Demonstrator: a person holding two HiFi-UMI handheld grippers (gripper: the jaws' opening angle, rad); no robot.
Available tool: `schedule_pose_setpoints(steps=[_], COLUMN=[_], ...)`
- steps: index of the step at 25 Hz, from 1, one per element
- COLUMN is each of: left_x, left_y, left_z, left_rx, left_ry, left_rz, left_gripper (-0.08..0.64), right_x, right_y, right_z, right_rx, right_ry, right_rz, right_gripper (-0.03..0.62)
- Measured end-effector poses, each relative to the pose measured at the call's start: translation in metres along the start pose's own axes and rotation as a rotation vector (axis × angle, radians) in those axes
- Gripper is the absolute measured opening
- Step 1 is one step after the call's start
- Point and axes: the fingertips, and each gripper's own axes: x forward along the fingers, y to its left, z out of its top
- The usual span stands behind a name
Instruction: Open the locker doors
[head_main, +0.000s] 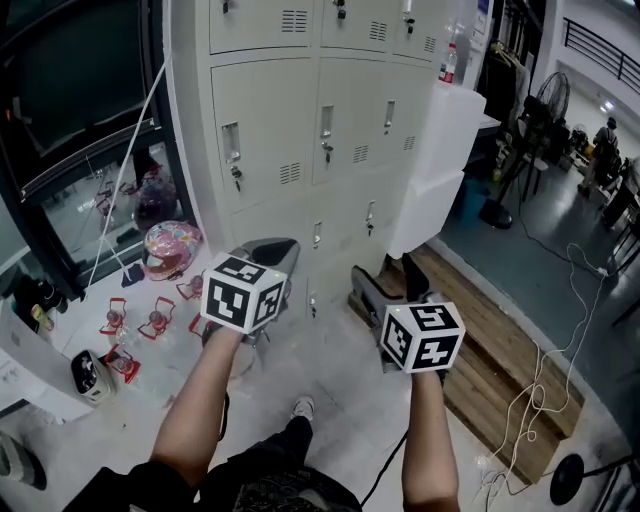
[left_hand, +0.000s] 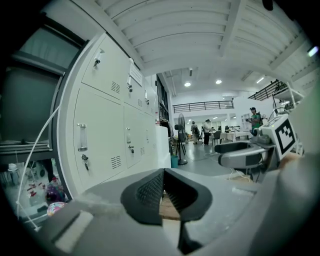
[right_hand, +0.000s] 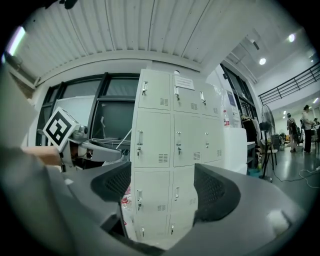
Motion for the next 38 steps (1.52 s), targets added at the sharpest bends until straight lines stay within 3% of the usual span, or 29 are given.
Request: schedule_pose_setpoints(steps=[11, 21, 29, 38], left_x=[0.088, 0.169, 0.208, 0.240], left_y=[0.067, 0.135, 0.196, 0.232], left_z=[0.018, 0.045, 0.056, 0.063], left_rx=[-0.003, 0.030, -0.003, -0.033], left_ry=[-0.043, -0.022, -0.022, -0.015], left_rz=[0.033, 0.084, 0.172, 0.188], left_gripper=[-0.002, -0.002, -0.002, -0.002], right_x=[0.100, 0.199, 0.269, 0.329], right_y=[-0.045, -0.087, -0.106, -0.113], right_z=[0.004, 0.023, 0.036, 0.051], right_rx=[-0.035, -0.019, -0.021, -0.032], right_ry=[0.025, 0.024, 0.012, -0.008], right_rz=[0.025, 0.060, 0.097, 0.144], right_gripper=[0.380, 0.380, 0.380, 0.380])
